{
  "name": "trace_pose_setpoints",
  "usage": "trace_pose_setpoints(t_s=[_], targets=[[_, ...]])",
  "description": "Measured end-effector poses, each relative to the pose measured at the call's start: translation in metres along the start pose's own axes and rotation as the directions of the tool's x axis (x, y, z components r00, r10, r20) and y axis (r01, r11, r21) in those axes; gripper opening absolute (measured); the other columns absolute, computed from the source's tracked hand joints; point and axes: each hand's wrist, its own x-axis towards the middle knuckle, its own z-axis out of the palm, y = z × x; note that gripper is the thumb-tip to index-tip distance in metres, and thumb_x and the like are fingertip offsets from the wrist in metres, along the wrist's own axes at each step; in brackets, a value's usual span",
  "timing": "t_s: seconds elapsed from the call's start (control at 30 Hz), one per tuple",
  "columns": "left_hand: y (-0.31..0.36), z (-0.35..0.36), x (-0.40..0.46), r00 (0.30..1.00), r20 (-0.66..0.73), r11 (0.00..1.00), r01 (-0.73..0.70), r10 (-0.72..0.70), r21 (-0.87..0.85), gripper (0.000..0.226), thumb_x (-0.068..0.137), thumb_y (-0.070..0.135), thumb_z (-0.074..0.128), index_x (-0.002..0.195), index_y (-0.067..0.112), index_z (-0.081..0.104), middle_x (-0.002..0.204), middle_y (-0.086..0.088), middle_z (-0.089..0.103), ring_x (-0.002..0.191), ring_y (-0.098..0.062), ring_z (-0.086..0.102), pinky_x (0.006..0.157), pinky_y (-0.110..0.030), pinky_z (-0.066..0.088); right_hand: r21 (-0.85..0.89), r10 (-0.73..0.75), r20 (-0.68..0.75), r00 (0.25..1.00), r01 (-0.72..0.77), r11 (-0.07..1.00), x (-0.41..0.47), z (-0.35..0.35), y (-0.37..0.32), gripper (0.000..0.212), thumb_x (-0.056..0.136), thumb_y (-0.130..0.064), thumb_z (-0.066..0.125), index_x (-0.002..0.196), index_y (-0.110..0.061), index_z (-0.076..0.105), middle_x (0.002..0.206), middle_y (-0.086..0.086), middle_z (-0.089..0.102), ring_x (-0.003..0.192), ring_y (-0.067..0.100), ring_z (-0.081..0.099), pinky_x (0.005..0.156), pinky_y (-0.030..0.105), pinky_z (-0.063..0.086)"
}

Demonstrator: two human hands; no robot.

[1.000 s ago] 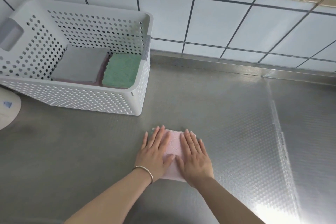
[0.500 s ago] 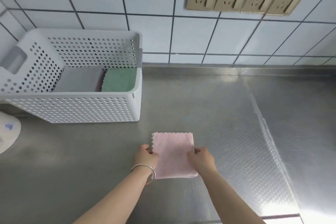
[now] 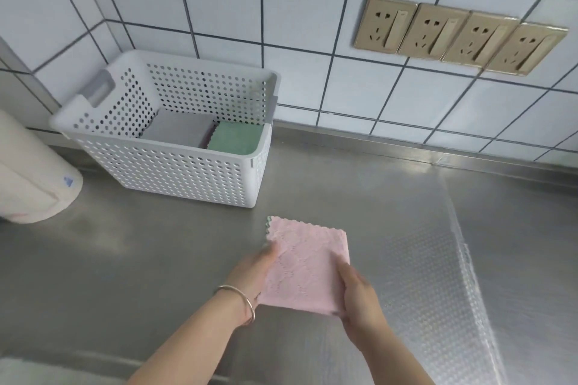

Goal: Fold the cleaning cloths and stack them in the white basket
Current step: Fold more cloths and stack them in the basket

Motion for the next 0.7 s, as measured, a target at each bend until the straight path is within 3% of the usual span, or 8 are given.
trace_pose_setpoints(t_s=[0.1,0.2,0.33,0.43,0.5,0.6,0.7], targets=[[0.020,-0.001,-0.020,0.934,-0.184,0.880,-0.204,0.306,0.430,0.045,0.092,0.049,0.041,0.085,0.010,0.062,0.083,-0.003,0.061,0.081,-0.021,0.057,0.075,-0.032,0.042,-0.107,-0.238,-0.011,0.971,0.236,0.966,-0.021,0.010,-0.023,0.024,0.094,-0.040,0.048,0.089,-0.023,0.065,0.086,-0.007,0.068,0.079,0.007,0.063,0.071,0.028,0.048],[0.044,-0.014,-0.039,0.776,-0.164,0.634,-0.352,0.609,0.688,0.050,0.095,0.048,0.035,0.059,0.013,0.041,0.060,-0.013,0.053,0.073,-0.037,0.055,0.061,-0.038,0.030,-0.133,-0.423,0.013,0.906,0.421,0.897,-0.038,0.032,-0.046,0.022,0.095,-0.034,0.045,0.091,-0.024,0.064,0.080,-0.013,0.070,0.070,-0.005,0.061,0.065,0.016,0.047],[0.089,-0.043,-0.051,0.558,-0.153,0.486,-0.519,0.816,0.703,0.036,0.083,0.055,0.029,0.062,0.027,0.034,0.046,0.005,0.039,0.065,-0.035,0.054,0.053,-0.032,0.020,-0.150,-0.577,0.056,0.815,0.578,0.802,-0.047,0.075,-0.077,0.021,0.095,-0.031,0.044,0.094,-0.022,0.063,0.085,-0.017,0.070,0.075,-0.005,0.062,0.063,0.007,0.045],[0.133,-0.075,-0.051,0.383,-0.146,0.366,-0.601,0.912,0.711,0.036,0.083,0.058,0.026,0.074,0.026,0.040,0.045,0.010,0.035,0.055,-0.030,0.049,0.051,-0.032,0.022,-0.128,-0.613,0.080,0.786,0.618,0.775,-0.047,0.120,-0.111,0.022,0.096,-0.031,0.044,0.095,-0.021,0.063,0.088,-0.014,0.071,0.080,0.001,0.064,0.065,0.010,0.048],[0.162,-0.096,-0.047,0.287,-0.129,0.283,-0.600,0.949,0.749,0.036,0.088,0.050,0.030,0.080,0.018,0.045,0.049,0.011,0.038,0.054,-0.028,0.049,0.051,-0.034,0.025,-0.114,-0.633,0.100,0.767,0.641,0.759,-0.045,0.150,-0.133,0.022,0.096,-0.029,0.043,0.096,-0.022,0.064,0.090,-0.013,0.071,0.083,0.002,0.065,0.066,0.012,0.049],[0.215,-0.139,-0.023,0.285,-0.071,0.225,-0.555,0.956,0.801,0.025,0.096,0.032,0.042,0.074,0.020,0.038,0.056,0.010,0.038,0.056,-0.020,0.045,0.054,-0.035,0.024,-0.151,-0.611,0.098,0.785,0.619,0.771,-0.023,0.203,-0.172,0.019,0.096,-0.030,0.046,0.092,-0.023,0.063,0.089,-0.007,0.070,0.086,0.009,0.064,0.073,0.022,0.051],[0.267,-0.185,0.021,0.447,-0.023,0.229,-0.413,0.894,0.882,0.036,0.094,0.023,0.046,0.063,0.025,0.029,0.062,0.009,0.036,0.060,-0.016,0.040,0.055,-0.032,0.021,-0.160,-0.439,0.136,0.888,0.457,0.875,0.026,0.251,-0.202,0.018,0.094,-0.029,0.052,0.096,-0.018,0.066,0.099,0.000,0.070,0.093,0.020,0.064,0.089,0.041,0.051]])
